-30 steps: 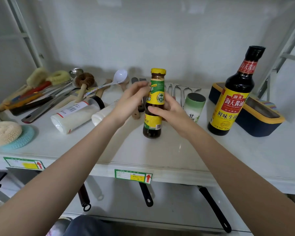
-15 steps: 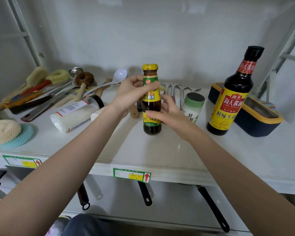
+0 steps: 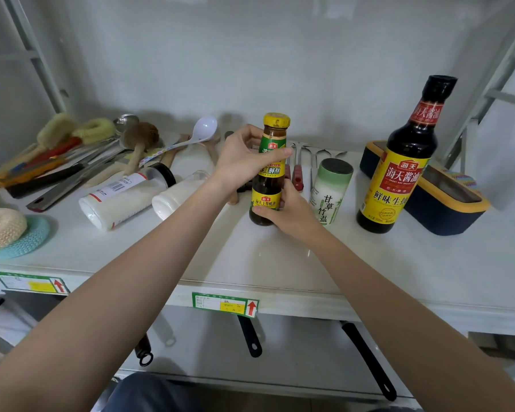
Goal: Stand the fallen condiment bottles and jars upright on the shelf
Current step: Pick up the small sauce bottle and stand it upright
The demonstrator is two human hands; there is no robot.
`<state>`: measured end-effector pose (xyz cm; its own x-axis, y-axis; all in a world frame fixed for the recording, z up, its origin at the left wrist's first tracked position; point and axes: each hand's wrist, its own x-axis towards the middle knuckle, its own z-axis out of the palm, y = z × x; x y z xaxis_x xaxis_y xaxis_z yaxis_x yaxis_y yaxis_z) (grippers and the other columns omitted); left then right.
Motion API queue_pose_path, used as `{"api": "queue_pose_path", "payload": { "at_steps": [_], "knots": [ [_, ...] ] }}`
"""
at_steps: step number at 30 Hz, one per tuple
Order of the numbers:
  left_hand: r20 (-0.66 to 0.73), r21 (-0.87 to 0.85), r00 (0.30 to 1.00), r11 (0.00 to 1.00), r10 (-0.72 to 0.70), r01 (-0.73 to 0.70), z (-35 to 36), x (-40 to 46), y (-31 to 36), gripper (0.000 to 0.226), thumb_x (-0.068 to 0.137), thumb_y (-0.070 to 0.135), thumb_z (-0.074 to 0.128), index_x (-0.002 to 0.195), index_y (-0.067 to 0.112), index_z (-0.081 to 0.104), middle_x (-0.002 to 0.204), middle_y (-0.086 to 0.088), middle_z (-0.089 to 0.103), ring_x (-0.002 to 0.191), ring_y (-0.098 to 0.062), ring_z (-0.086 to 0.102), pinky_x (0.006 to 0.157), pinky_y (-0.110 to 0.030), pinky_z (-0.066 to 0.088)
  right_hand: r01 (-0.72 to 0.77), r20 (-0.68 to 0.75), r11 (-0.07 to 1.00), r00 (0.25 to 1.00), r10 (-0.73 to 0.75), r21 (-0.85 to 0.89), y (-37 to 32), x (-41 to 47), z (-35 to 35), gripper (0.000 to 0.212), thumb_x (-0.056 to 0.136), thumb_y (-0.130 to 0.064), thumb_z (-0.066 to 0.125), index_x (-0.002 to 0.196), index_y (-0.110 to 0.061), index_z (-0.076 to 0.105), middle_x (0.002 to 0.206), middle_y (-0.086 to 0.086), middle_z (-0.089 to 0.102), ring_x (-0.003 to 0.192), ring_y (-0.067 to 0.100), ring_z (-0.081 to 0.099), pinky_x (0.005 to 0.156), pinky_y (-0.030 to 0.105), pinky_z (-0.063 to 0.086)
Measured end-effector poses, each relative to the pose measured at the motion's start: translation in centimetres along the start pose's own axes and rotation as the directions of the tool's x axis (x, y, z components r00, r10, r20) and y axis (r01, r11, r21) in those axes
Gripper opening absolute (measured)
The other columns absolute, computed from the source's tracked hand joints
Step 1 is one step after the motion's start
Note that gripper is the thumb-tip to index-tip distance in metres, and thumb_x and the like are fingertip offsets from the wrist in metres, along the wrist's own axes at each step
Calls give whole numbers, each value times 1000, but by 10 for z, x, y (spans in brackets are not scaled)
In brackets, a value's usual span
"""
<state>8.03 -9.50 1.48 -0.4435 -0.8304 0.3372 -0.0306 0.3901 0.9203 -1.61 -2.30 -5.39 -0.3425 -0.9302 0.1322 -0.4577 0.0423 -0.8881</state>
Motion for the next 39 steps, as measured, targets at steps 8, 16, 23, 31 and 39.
{"api": "queue_pose_path", "payload": {
  "at_steps": [8,16,23,31,39],
  "knots": [
    [57,-28,998,1000,-1,2,2,-1,-5,44,70,26,81,103,12,55,99,-1,62,85,-11,59,77,-20,50,22,-12,999,1000,-22,-28,9,1,-2,62,76,-23,73,129,-19,40,131,2,58,117,20,56,100,40,46],
    [269,4,961,997,-71,72,-11,-13,-21,58,81,30,70,131,17,43,119,7,58,99,1,57,62,-4,44,15,-54,1000,998,-15,-9,11,-5,5,65,77,-19,71,131,-15,34,126,4,54,104,12,53,70,7,42],
    [309,99,944,991,-114,87,-8,-28,-53,60,78,10,73,130,15,45,121,2,58,109,-10,56,89,-11,45,71,-42,994,996,-75,-84,15,-13,2,54,88,-15,59,132,-12,28,128,5,55,103,12,51,66,-2,38],
    [299,178,951,984,-72,18,-1,-27,-50,60,78,15,74,130,18,44,109,12,56,99,0,53,74,5,39,68,-15,985,997,-71,-156,14,-14,-5,50,90,-15,55,133,-11,28,131,10,54,116,25,55,82,26,37],
    [303,184,950,983,-76,20,0,-29,-48,61,78,11,73,132,17,44,117,6,57,108,-9,53,89,-8,42,75,-35,985,996,-81,-156,13,-15,-4,60,86,-17,62,134,-13,27,132,8,53,115,21,55,83,25,39]
  ]
}}
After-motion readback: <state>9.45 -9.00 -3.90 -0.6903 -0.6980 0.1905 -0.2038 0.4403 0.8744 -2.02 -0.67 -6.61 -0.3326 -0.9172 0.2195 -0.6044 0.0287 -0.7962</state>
